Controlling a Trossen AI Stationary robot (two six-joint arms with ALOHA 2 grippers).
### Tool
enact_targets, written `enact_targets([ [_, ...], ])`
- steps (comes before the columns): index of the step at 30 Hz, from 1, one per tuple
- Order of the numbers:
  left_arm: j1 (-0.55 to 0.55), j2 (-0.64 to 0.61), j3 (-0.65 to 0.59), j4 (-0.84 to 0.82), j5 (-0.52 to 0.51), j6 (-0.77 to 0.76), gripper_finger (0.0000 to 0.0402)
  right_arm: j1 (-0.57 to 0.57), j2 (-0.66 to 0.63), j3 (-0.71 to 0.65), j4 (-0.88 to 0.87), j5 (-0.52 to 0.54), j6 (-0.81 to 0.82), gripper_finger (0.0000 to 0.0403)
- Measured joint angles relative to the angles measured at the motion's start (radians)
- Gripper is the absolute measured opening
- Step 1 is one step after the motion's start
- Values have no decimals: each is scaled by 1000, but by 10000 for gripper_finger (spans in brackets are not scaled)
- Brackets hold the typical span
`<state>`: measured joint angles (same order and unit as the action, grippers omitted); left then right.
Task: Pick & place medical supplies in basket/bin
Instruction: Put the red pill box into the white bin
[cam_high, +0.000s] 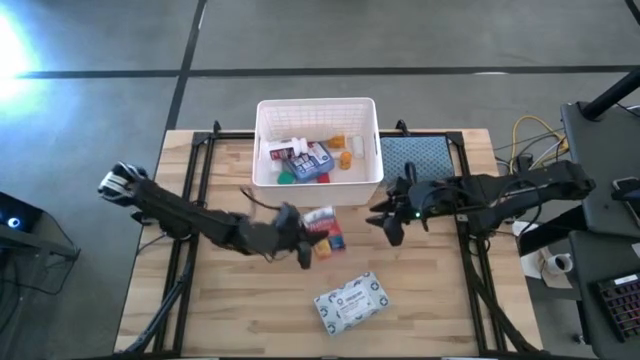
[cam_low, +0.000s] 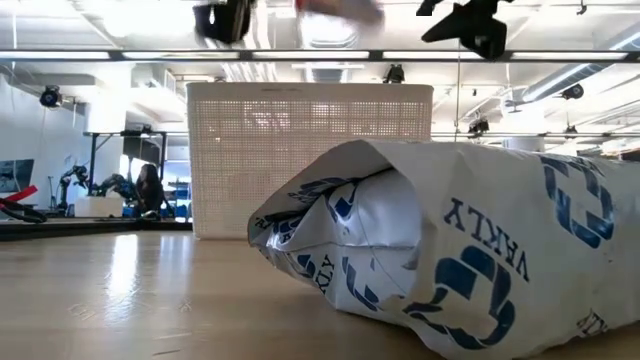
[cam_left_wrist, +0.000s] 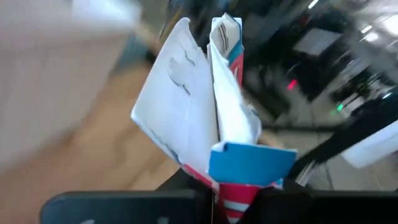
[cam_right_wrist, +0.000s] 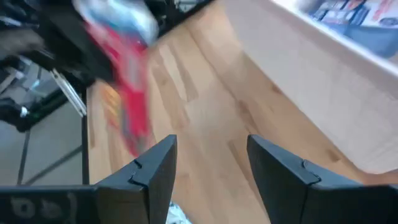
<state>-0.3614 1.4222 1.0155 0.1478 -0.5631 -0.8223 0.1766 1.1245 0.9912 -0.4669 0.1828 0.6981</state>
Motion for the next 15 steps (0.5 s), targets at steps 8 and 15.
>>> enact_targets([
  [8, 52, -98, 188, -182, -329, 343, 14, 6, -3, -35, 0, 4, 13, 187],
  [15, 315, -87, 416, -625, -220, 267, 75, 66, 57, -65, -2, -10, 122, 188],
])
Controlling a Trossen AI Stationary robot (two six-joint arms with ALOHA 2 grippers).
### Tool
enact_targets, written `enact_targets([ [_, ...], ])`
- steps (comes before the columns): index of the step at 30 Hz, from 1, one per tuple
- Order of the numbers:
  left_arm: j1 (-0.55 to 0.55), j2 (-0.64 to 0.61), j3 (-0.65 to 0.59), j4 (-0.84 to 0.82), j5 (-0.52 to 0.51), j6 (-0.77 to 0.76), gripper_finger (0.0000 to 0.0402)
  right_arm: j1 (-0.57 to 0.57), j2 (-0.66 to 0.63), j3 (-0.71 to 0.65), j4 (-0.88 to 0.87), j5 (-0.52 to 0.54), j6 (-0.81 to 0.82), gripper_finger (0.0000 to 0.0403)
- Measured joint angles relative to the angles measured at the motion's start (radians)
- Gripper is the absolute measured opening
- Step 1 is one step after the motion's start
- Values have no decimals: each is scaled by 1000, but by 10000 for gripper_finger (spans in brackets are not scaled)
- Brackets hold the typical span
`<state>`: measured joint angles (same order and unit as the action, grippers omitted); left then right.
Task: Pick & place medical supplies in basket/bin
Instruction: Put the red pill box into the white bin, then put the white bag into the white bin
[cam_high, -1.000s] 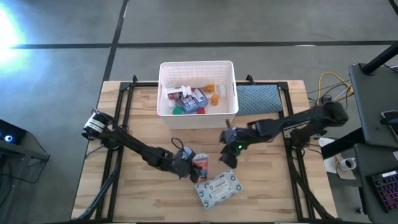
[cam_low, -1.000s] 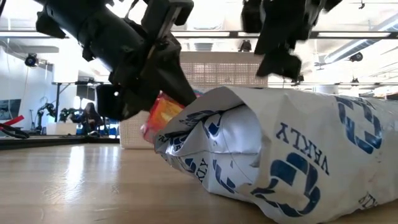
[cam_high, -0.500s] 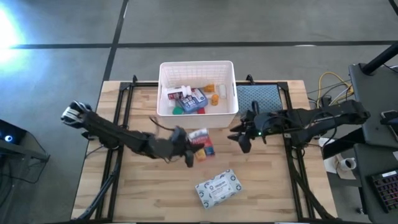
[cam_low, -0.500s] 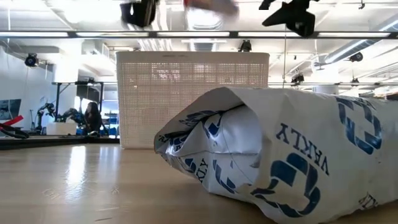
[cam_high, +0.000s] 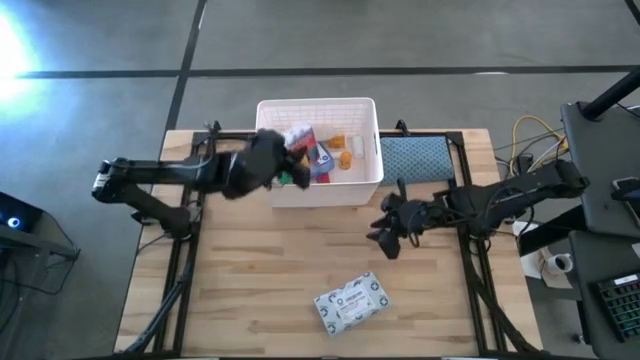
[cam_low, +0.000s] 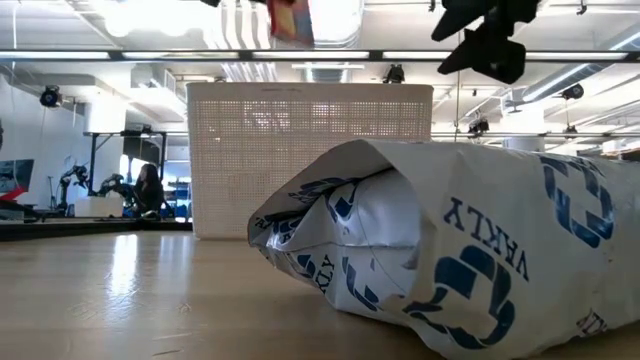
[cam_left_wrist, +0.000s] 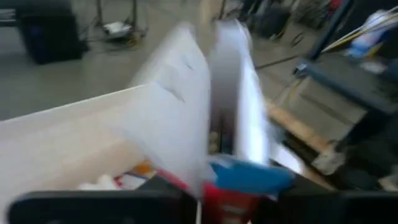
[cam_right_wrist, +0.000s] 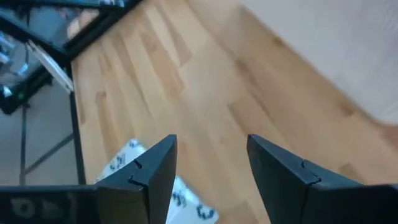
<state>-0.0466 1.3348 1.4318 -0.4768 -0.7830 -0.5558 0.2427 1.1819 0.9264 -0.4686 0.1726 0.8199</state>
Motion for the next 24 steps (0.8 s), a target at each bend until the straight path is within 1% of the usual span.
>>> enact_targets([
  [2, 44, 23, 52, -69, 9, 10, 109, 31, 20, 0, 3, -1, 20, 187],
  [6, 105, 52, 131, -143, 16, 27, 178, 86, 52, 0, 0, 1, 72, 188],
  [9, 116, 67, 167, -183, 21, 69, 220, 126, 77, 0, 0, 2, 125, 187],
  [11, 100, 70, 187, -196, 67, 75, 240, 157, 87, 0, -2, -11, 158, 187],
  [15, 19, 61, 189, -194, 282, 75, 255, 236, 106, 0, -18, -16, 211, 187],
  [17, -39, 65, 172, -197, 362, 59, 255, 269, 112, 0, -35, -16, 241, 188],
  [19, -103, 76, 149, -196, 388, 32, 255, 298, 125, 0, -61, -16, 276, 188],
  [21, -162, 83, 118, -199, 391, -13, 255, 323, 141, 0, -74, -18, 325, 187],
  [24, -236, 94, 64, -188, 388, -101, 255, 352, 172, 0, -73, -66, 395, 188],
])
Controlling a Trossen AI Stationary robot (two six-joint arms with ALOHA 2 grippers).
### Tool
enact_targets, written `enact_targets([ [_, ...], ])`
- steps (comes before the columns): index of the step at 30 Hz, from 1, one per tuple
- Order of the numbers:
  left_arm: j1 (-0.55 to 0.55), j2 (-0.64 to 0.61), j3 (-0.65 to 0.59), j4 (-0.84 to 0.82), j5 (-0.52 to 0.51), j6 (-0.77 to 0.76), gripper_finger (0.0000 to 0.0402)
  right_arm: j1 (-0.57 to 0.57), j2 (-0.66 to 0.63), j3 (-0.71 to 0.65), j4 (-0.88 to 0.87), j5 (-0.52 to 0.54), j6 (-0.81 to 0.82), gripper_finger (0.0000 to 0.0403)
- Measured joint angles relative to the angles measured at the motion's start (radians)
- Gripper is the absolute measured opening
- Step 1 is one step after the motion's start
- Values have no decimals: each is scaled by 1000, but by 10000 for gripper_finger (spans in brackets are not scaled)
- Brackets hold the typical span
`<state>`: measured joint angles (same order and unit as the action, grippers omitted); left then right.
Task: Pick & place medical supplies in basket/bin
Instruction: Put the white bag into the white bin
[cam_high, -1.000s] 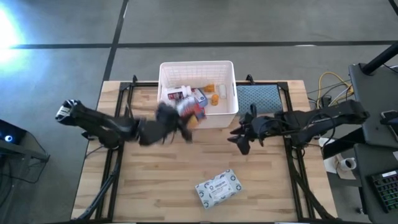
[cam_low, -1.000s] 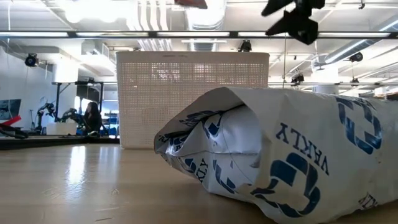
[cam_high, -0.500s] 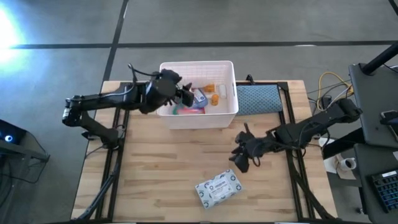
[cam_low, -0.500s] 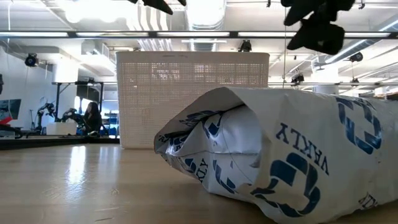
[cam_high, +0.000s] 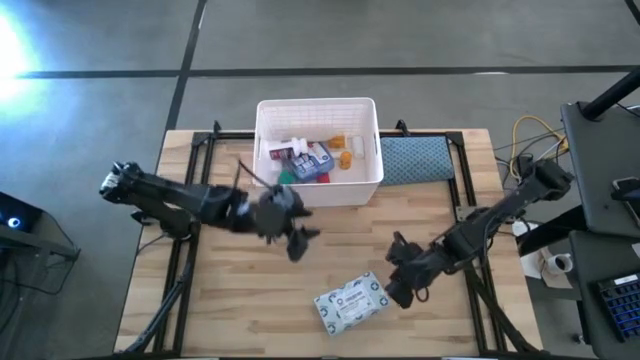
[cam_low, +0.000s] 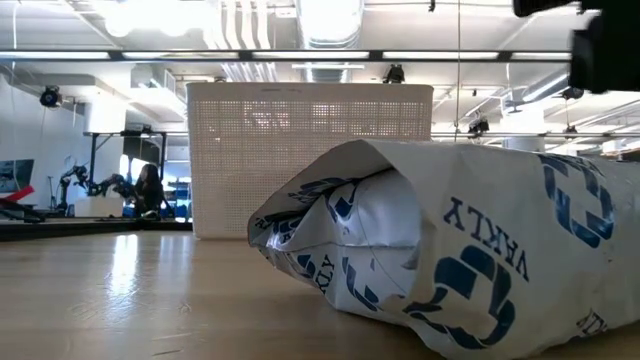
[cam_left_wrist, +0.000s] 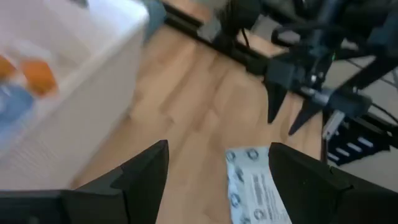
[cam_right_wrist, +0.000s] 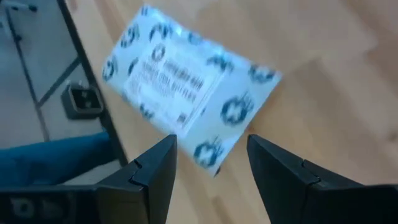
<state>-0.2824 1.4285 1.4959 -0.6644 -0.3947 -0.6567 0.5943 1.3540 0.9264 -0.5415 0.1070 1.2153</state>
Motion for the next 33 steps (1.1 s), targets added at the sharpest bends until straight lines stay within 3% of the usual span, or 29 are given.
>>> enact_targets([
  [5, -81, 42, -147, 143, -55, -142, 255, 50, 76, 0, 6, -34, 76, 187],
  [10, -105, 118, -286, 467, -48, -311, 255, 103, 165, 0, 106, -94, 126, 187],
  [14, -121, 207, -315, 657, -40, -331, 255, 142, 236, 0, 253, -127, 140, 187],
  [18, -123, 302, -283, 658, -28, -297, 255, 152, 292, 3, 366, -128, 189, 187],
  [23, -121, 400, -273, 648, 19, -241, 255, 152, 343, 4, 393, -29, 325, 188],
  [29, -123, 436, -275, 583, 74, -239, 255, 157, 416, 10, 388, -28, 509, 193],
  [33, -122, 437, -281, 570, 121, -214, 255, 160, 458, 38, 387, -25, 542, 213],
])
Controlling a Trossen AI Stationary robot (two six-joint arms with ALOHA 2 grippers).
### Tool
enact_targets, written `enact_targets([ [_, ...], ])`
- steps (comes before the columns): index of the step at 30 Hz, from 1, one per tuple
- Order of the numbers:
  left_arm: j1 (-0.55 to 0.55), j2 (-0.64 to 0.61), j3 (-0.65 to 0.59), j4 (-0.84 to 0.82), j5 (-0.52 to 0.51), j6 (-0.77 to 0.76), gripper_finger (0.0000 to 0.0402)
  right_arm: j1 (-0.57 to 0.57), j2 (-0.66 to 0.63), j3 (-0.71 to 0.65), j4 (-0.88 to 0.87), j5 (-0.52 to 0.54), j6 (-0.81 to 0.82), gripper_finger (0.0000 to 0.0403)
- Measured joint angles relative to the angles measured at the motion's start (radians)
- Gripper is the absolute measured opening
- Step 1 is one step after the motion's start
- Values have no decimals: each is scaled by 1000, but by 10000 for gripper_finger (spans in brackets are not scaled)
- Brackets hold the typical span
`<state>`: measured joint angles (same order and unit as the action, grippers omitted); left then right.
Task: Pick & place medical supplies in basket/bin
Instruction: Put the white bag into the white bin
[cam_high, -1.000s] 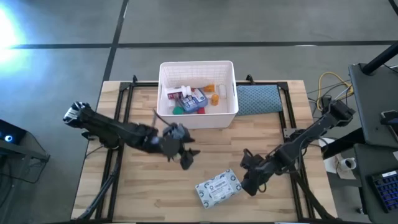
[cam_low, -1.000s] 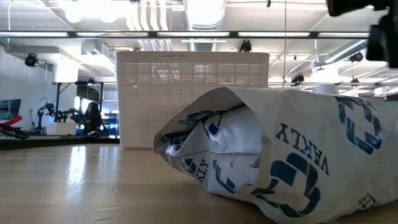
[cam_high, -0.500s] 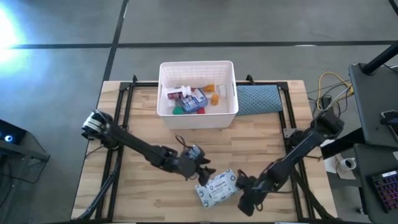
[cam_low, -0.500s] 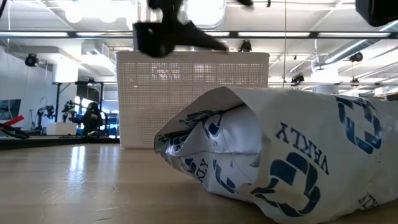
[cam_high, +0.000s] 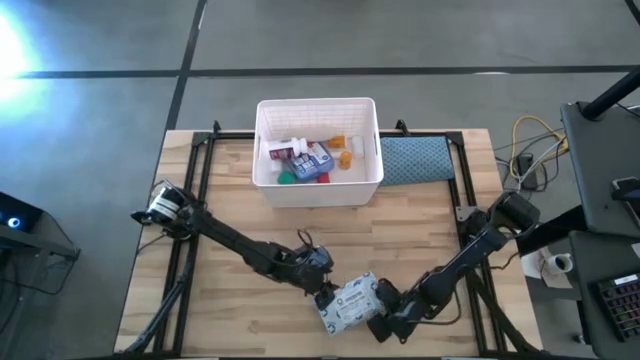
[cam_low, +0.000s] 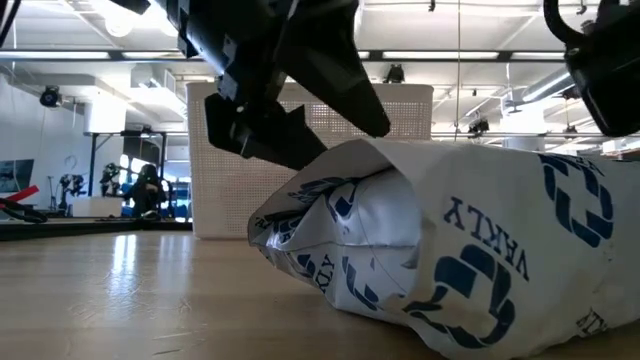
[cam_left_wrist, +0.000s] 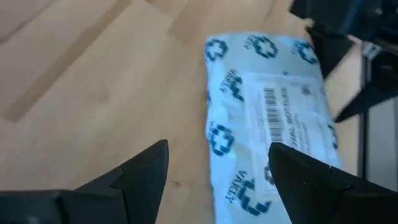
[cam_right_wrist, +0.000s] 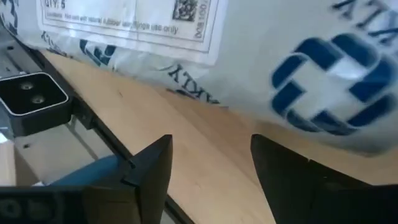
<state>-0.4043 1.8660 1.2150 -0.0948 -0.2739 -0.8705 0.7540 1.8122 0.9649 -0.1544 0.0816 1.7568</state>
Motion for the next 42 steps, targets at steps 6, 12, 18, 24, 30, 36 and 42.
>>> enact_targets([
  [6, 1, 9, -8, 8, 47, 9, 255, 1, 18, 78, -105, 174, -25, 258],
  [12, -1, 9, -34, 4, 58, 9, 255, -18, 12, 145, -274, 301, -15, 291],
  [18, -1, 9, -76, 8, 77, -3, 255, -58, 12, 127, -264, 258, -22, 305],
  [24, -8, 10, -99, 33, 112, -29, 255, -29, 11, 121, -247, 228, 83, 306],
  [30, -8, 10, -86, 35, 112, -23, 255, -18, 14, 104, -230, 285, 224, 299],
  [36, -10, 10, -54, 142, 109, 5, 255, -10, 21, 104, -173, 389, 280, 294],
  [42, -10, 51, -54, 149, 117, 49, 255, -22, 71, 104, -123, 388, 271, 297],
])
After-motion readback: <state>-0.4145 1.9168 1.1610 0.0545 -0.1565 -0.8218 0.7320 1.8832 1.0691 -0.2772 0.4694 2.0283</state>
